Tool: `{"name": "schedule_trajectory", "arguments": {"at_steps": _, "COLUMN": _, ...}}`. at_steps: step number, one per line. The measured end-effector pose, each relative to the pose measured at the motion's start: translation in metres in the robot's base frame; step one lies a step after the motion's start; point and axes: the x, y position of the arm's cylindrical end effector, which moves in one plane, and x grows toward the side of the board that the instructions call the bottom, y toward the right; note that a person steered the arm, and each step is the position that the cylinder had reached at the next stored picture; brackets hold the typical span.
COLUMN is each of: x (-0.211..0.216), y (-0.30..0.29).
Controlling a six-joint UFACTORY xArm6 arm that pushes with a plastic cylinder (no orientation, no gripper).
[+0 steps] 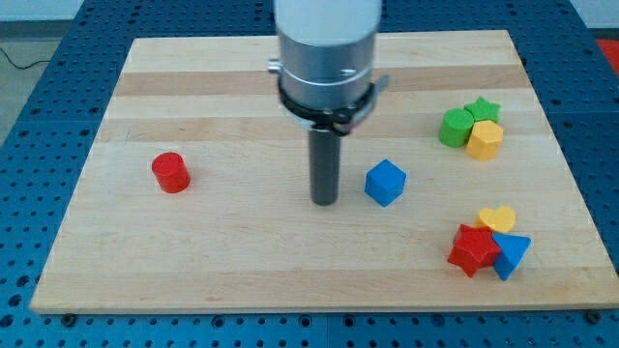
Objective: Place the blue cube left to the yellow heart
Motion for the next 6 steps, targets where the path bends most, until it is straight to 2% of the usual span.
{"name": "schedule_trajectory", "arguments": {"at_steps": 1, "x": -0.030, "y": 0.005}}
{"name": "schedule_trajectory", "arguments": {"at_steps": 2, "x": -0.035, "y": 0.045}}
{"name": "schedule_trajectory", "arguments": {"at_steps": 4, "x": 0.022, "y": 0.105}}
{"name": "schedule_trajectory", "arguments": {"at_steps": 6, "x": 0.022, "y": 0.136}}
